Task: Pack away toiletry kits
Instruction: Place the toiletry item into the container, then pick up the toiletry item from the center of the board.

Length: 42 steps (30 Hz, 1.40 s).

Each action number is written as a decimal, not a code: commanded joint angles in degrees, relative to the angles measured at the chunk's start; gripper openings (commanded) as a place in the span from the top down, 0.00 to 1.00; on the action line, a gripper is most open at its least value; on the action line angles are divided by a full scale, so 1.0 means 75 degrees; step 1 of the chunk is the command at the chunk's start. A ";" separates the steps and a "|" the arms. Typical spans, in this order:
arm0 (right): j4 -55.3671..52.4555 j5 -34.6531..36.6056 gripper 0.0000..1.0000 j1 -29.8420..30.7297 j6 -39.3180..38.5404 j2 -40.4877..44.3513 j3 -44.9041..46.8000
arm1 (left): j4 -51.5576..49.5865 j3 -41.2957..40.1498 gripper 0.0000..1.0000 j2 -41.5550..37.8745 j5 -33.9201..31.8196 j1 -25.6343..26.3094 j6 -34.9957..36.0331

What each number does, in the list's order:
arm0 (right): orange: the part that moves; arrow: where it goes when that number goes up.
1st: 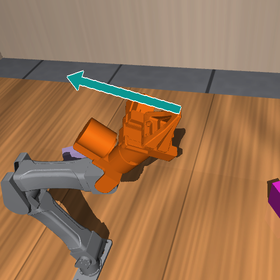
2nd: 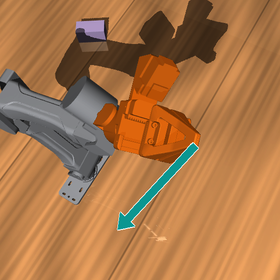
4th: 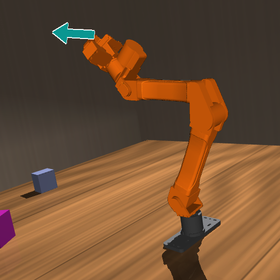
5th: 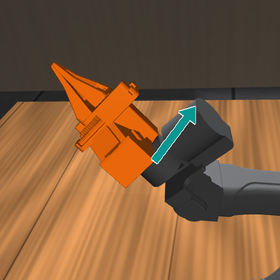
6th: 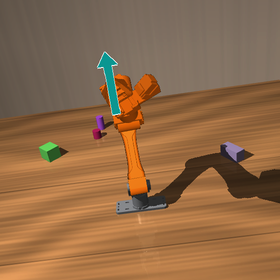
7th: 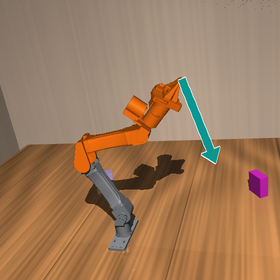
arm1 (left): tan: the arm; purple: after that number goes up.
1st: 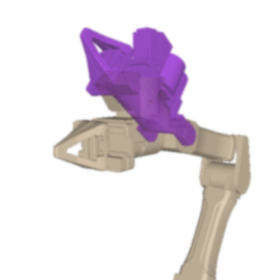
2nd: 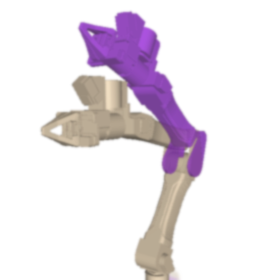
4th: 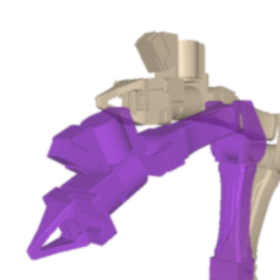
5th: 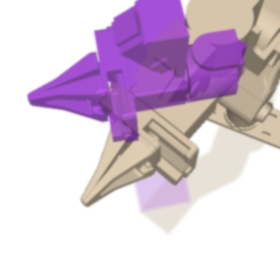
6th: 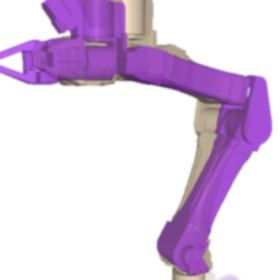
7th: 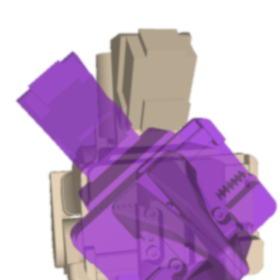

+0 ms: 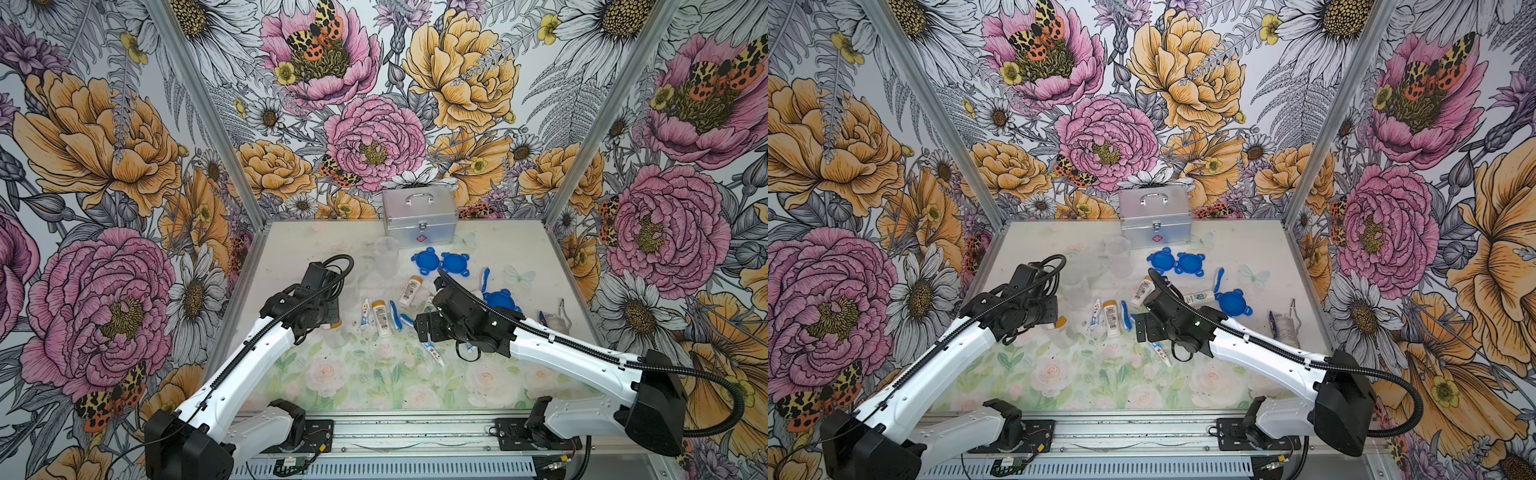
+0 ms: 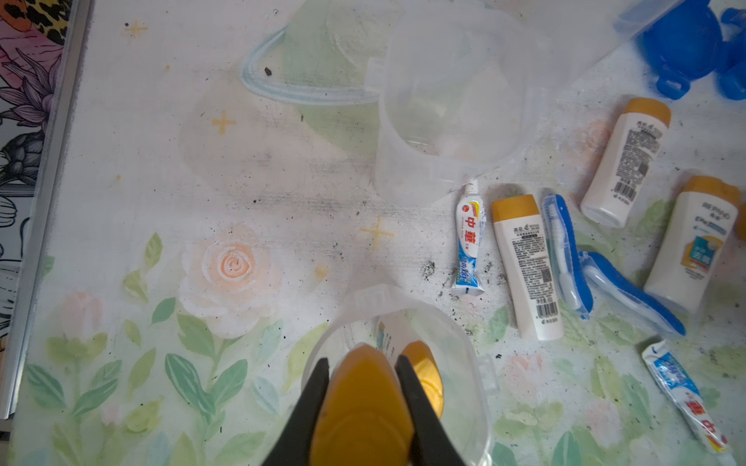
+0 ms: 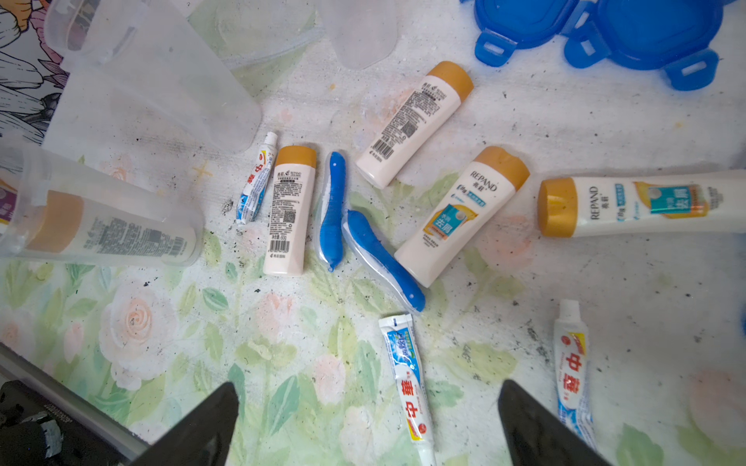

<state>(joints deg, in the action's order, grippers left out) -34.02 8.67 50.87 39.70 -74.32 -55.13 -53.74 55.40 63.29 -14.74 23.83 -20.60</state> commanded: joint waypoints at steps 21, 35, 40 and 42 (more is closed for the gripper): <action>-0.0022 0.0296 0.00 -0.0261 0.0569 0.0482 0.0751 | 0.0721 -0.0601 0.62 -0.0071 0.0008 0.0349 -0.0472; -0.1554 -0.0554 0.02 -0.1296 0.0267 0.0203 0.0730 | -0.0063 0.0279 0.45 -0.0352 0.0313 0.0223 -0.0461; -0.1530 -0.1339 0.04 -0.1206 -0.0304 -0.0565 0.0510 | -0.0670 0.0964 0.25 -0.0272 0.1397 -0.0036 -0.0190; -0.1489 -0.1331 0.04 -0.1039 -0.0506 -0.0834 0.0326 | -0.0984 0.1221 0.22 -0.0212 0.1746 -0.0049 -0.0138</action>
<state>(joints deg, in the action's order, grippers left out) -44.58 1.61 41.80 39.13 -78.61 -49.50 -56.86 61.87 61.82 -7.86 24.08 -22.90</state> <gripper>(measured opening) 0.958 0.776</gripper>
